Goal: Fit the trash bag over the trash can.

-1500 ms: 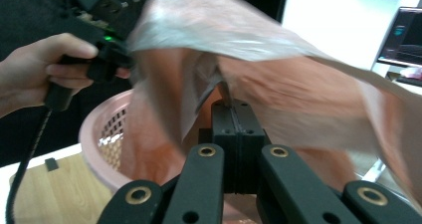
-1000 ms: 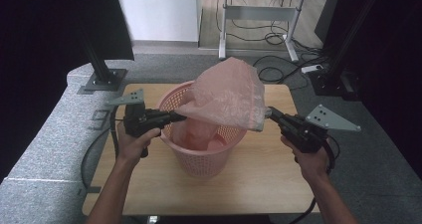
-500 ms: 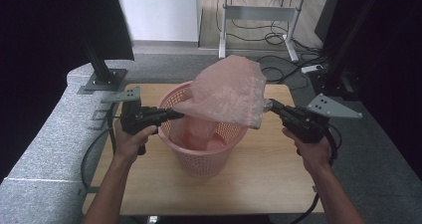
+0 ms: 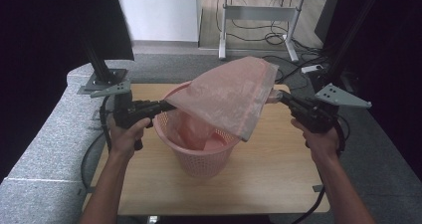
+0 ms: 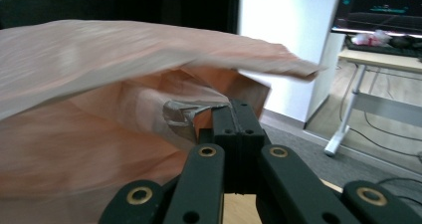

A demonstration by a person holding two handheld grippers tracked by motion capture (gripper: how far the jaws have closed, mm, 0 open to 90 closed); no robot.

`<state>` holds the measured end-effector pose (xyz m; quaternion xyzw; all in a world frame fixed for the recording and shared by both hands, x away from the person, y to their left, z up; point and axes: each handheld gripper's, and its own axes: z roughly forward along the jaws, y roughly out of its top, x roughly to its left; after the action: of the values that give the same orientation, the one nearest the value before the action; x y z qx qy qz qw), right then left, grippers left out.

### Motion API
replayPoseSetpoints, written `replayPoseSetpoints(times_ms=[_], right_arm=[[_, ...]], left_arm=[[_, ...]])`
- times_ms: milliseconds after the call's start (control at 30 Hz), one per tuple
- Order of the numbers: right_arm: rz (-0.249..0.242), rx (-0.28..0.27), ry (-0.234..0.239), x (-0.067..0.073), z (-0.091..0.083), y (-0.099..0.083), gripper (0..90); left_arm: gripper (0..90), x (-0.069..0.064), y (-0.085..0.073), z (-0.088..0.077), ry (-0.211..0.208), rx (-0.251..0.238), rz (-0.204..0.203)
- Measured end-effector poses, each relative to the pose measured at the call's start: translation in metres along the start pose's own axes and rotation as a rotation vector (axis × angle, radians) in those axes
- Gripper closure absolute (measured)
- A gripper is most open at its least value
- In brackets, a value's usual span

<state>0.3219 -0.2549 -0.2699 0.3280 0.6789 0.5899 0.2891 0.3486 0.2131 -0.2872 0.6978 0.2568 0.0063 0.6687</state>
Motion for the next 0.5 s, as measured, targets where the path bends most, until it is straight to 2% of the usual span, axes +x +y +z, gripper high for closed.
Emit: replayPoseSetpoints(times_ms=[100,200,333,400,500], right_arm=[[0.004,0.015,-0.016,-0.008,-0.004,0.0,90.0],[0.005,0.026,-0.029,-0.015,-0.007,0.001,90.0],[-0.003,0.044,-0.047,-0.023,-0.011,0.005,90.0],[-0.005,0.057,-0.061,-0.027,-0.011,0.005,90.0],[-0.004,0.084,-0.077,-0.035,-0.009,-0.001,90.0]], left_arm=[[89.8,0.005,-0.001,-0.006,-0.002,-0.019,-0.022],[89.9,0.012,-0.001,-0.009,0.004,-0.016,-0.054],[89.8,0.024,-0.005,-0.016,0.03,-0.003,-0.112],[89.9,0.034,-0.009,-0.023,0.04,-0.011,-0.158],[89.9,0.044,-0.015,-0.033,0.07,-0.012,-0.19]])
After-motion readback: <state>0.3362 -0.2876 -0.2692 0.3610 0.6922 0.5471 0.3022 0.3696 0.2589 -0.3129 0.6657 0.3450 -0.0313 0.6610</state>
